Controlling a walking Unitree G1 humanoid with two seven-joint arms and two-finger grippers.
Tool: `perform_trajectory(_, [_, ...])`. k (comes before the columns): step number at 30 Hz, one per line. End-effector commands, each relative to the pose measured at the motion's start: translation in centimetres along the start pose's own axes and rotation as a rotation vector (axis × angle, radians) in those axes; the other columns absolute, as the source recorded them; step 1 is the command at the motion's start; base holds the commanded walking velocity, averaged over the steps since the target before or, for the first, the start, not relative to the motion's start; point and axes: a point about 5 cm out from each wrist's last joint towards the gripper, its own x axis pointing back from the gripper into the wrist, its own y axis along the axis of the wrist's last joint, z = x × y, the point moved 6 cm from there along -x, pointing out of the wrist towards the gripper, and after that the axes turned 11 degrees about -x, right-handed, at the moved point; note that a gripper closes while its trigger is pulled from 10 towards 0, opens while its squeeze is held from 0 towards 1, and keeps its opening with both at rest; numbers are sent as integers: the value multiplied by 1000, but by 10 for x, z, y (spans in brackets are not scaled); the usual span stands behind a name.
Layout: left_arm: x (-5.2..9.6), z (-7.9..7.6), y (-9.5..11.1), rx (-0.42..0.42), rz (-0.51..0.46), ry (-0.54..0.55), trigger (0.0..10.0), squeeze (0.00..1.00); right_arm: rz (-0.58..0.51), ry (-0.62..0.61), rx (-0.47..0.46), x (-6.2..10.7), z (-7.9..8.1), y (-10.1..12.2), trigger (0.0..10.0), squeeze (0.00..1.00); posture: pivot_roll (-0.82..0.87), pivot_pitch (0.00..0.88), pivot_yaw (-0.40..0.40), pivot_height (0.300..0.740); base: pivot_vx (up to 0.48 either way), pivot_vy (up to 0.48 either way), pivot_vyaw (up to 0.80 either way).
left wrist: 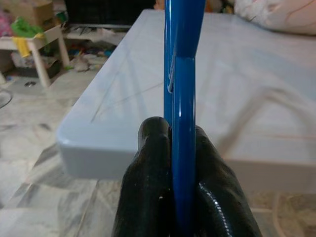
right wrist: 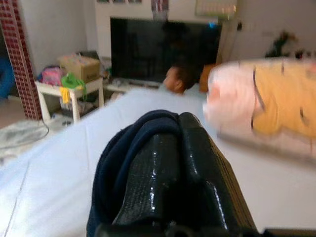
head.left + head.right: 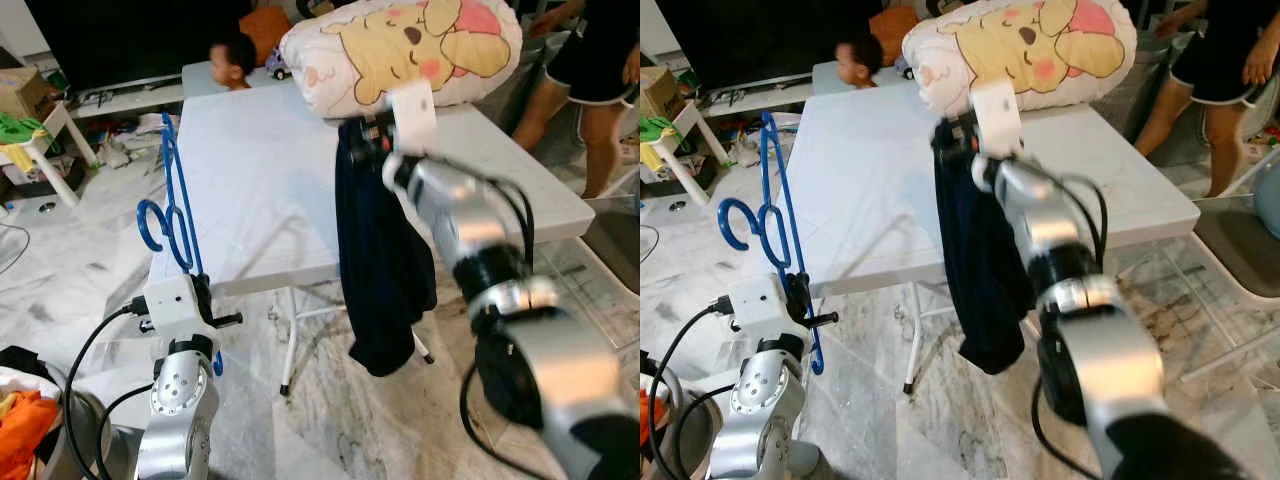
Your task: Hang hanger
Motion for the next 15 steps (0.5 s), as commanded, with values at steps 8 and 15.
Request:
perform_trajectory(8, [1, 6, 13, -7, -41, 46, 10000, 0, -291, -70, 46, -18, 19, 135, 10000, 0, -18, 0, 31, 740, 0, 0, 0])
perform_trajectory(15, [3, 8, 17, -28, -62, 63, 10000, 0, -535, -162, 185, 3, 17, 216, 10000, 0, -10, 0, 23, 740, 0, 0, 0])
